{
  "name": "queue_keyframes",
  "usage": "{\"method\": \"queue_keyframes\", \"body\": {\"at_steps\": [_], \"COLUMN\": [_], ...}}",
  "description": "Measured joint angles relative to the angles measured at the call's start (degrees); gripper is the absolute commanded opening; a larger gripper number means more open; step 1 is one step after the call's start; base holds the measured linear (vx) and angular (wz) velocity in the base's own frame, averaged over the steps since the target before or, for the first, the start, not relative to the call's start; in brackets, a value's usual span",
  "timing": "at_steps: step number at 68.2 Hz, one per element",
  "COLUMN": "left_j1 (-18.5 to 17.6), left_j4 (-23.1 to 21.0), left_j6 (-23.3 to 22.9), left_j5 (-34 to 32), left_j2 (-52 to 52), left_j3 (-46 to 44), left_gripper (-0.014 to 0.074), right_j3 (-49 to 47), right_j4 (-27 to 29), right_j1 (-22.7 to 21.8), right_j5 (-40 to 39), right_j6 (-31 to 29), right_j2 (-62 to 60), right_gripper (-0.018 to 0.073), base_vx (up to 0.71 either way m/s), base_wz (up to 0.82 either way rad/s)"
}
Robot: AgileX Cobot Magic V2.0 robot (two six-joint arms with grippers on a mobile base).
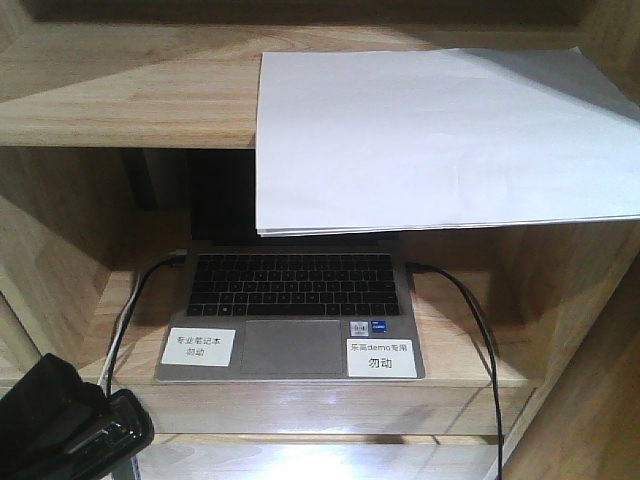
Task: Grab stapler and paper to desk for stapling
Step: 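Lower the held stapler toward the robot with the left gripper, then reach the right gripper to the edge of the white paper stack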
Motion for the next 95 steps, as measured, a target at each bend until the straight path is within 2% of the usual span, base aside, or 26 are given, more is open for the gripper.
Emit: {"method": "queue_keyframes", "body": {"at_steps": [10,20,26,37,47,64,75,95], "left_j1": [0.0,0.0,0.0,0.0,0.0,0.0,0.0,0.0], "left_j4": [0.0,0.0,0.0,0.0,0.0,0.0,0.0,0.0], "left_j6": [0.0,0.0,0.0,0.0,0.0,0.0,0.0,0.0], "left_j5": [0.0,0.0,0.0,0.0,0.0,0.0,0.0,0.0], "left_j2": [0.0,0.0,0.0,0.0,0.0,0.0,0.0,0.0], "left_j3": [0.0,0.0,0.0,0.0,0.0,0.0,0.0,0.0], "left_gripper": [-0.0006,-0.0006,-0.0006,-0.0006,-0.0006,-0.0006,-0.0006,-0.0006], "right_j3": [0.0,0.0,0.0,0.0,-1.4,-9.1,-12.4,-17.1], "right_j4": [-0.6,-0.7,-0.7,-0.7,-1.9,-4.2,-4.7,-4.5], "right_j1": [6.9,10.7,11.4,11.4,11.4,11.4,11.4,11.4], "right_j5": [-0.9,-3.8,-7.1,-18.1,-26.8,-45.4,-51.0,-53.9], "right_j6": [3.3,5.2,7.6,12.6,13.2,13.3,13.5,14.1], "right_j2": [0.0,0.0,0.0,6.0,17.8,39.5,49.1,58.5], "right_gripper": [0.0421,0.0508,0.0512,0.0512,0.0512,0.0512,0.0512,0.0507], "base_vx": [0.0,0.0,0.0,0.0,0.0,0.0,0.0,0.0], "base_wz": [0.0,0.0,0.0,0.0,0.0,0.0,0.0,0.0]}}
